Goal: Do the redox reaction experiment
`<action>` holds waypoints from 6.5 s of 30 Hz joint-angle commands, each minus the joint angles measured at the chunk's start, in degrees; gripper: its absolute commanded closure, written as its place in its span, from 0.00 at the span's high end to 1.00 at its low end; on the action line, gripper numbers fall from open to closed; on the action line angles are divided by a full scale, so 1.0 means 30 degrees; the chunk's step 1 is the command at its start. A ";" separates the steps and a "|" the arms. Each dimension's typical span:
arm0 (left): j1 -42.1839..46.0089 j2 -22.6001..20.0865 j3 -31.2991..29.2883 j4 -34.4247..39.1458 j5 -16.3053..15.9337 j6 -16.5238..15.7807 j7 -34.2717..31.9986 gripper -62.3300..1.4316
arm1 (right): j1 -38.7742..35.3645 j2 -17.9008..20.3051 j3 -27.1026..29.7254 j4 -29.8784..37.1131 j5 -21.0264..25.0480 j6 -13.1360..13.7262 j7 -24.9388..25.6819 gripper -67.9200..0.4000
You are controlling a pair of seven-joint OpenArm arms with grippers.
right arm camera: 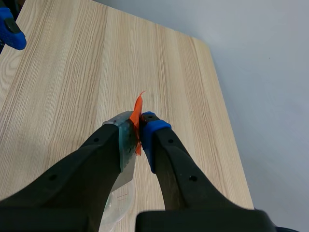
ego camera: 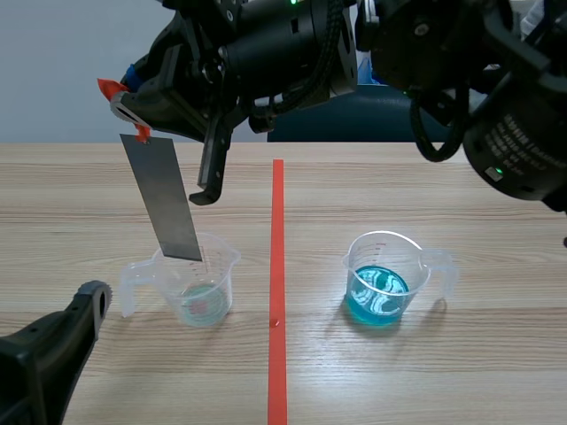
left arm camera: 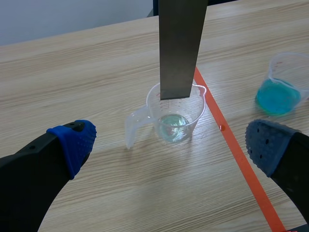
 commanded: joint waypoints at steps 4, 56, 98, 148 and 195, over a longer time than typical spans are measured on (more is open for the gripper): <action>0.0087 0.0095 0.0073 0.0226 0.0022 0.0029 -0.0277 1.00 | 0.0481 -0.0007 0.0073 0.0146 0.0131 0.0117 0.0146 0.02; 0.0087 0.0095 0.0073 0.0226 0.0015 0.0029 -0.0291 1.00 | 0.0481 -0.0007 0.0073 0.0146 0.0131 0.0117 0.0146 0.02; 0.0087 0.0095 0.0073 0.0226 0.0015 0.0029 -0.0335 1.00 | 0.0430 -0.0007 -0.1035 -0.3140 -0.2798 0.0117 0.4896 0.02; 0.0087 0.0095 0.0073 0.0226 0.0007 0.0029 -0.0321 1.00 | 0.0430 -0.0408 -0.2812 -0.8655 -1.1504 -0.0867 1.5446 0.94; 0.0087 0.0095 0.0073 0.0226 0.0007 0.0029 -0.0321 1.00 | 0.0430 -0.0481 -0.2827 -0.8655 -1.1511 -0.0670 1.5431 1.00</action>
